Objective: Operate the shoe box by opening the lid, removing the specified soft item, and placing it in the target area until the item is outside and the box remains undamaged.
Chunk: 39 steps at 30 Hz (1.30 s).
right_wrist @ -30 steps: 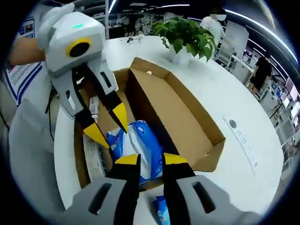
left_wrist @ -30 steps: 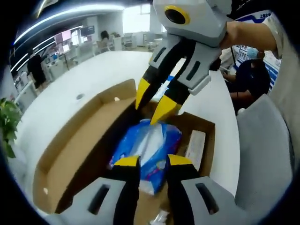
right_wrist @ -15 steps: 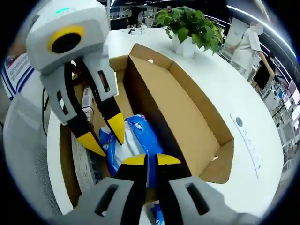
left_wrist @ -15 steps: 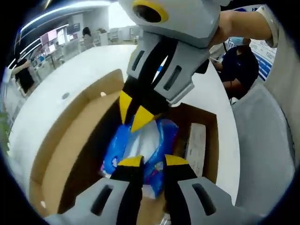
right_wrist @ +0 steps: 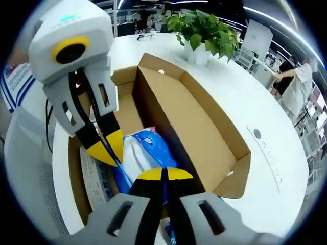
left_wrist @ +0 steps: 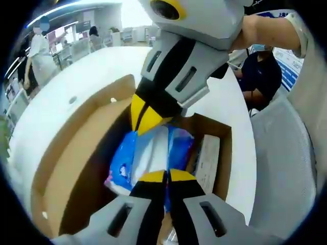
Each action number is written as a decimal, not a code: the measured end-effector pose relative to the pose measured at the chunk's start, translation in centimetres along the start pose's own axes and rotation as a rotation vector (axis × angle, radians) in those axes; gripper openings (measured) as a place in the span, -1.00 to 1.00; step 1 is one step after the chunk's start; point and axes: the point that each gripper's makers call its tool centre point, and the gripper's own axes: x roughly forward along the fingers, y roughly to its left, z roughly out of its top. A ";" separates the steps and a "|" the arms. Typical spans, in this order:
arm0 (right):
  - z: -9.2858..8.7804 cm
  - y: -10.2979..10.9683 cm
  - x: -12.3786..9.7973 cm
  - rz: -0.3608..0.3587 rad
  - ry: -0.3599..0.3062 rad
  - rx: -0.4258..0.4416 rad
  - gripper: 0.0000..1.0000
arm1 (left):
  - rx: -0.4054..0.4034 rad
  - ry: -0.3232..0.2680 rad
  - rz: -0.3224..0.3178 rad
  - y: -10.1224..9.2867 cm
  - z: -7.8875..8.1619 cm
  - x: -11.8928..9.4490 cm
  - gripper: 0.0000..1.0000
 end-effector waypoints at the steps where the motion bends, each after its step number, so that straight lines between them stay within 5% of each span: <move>1: 0.1 0.0 -0.1 0.000 -0.004 0.002 -1.00 | 0.003 -0.001 0.004 0.0 0.1 -0.2 -1.00; 23: 4.6 0.8 -4.7 -0.003 -0.099 -0.060 -1.00 | 0.093 -0.006 0.043 -0.9 3.3 -5.5 -1.00; 39: 5.0 0.1 -10.0 -0.043 -0.146 -0.094 -1.00 | 0.128 -0.058 0.022 -3.5 8.1 -7.0 -1.00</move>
